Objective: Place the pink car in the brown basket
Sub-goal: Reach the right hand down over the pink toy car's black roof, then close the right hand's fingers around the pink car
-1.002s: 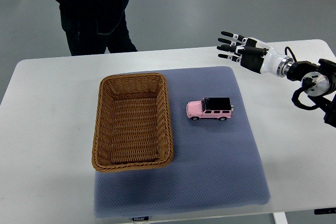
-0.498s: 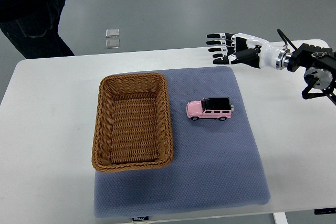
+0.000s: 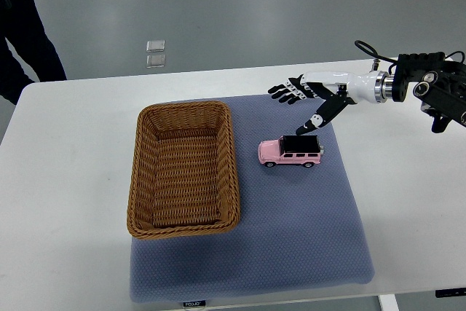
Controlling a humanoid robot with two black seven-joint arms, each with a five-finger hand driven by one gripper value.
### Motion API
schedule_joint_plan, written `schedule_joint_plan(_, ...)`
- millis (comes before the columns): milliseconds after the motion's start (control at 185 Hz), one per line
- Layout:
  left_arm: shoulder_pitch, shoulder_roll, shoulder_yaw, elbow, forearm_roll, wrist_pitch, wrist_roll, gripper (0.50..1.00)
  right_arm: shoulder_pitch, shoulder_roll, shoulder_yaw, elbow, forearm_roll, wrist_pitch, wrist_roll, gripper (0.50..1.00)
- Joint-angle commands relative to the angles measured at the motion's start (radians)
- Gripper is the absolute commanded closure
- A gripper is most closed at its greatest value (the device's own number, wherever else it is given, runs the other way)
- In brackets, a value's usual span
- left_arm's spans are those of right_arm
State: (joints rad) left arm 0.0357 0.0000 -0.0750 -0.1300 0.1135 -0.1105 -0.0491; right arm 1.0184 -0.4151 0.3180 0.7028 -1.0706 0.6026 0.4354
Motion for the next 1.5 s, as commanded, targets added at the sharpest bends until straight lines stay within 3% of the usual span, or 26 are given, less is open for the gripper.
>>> schedule_joint_plan(0,0.000,0.000,0.000,0.000,0.000,0.000,0.000,0.500,0.009,0.012,-0.011,0.001,-0.101,-0.021,0.002,0.585)
schedule_joint_plan(130,0.000,0.000,0.000,0.000,0.000,0.000,0.000,0.500,0.008,0.018,-0.014,0.003,-0.192,-0.092,0.005,0.587)
schedule_joint_plan(671,0.000,0.000,0.000,0.000,0.000,0.000,0.000,0.500,-0.006,0.021,-0.131,0.073,-0.238,-0.175,0.029,0.585)
schedule_joint_plan(872,0.000,0.000,0.000,0.000,0.000,0.000,0.002,0.500,-0.050,0.045,-0.135,0.066,-0.264,-0.264,0.026,0.587)
schedule_joint_plan(1115,0.000,0.000,0.000,0.000,0.000,0.000,0.000,0.500,-0.054,0.045,-0.154,0.064,-0.264,-0.317,0.025,0.593)
schedule_joint_plan(1299,0.000,0.000,0.000,0.000,0.000,0.000,0.000,0.500,-0.051,0.042,-0.178,0.064,-0.264,-0.340,0.022,0.613)
schedule_joint_plan(1391,0.001,0.000,0.000,0.000,0.000,0.000,0.000,0.500,-0.051,0.042,-0.178,0.063,-0.264,-0.340,0.020,0.648)
schedule_joint_plan(1494,0.000,0.000,0.000,0.000,0.000,0.000,0.000,0.500,-0.047,0.042,-0.178,0.063,-0.264,-0.340,0.020,0.724)
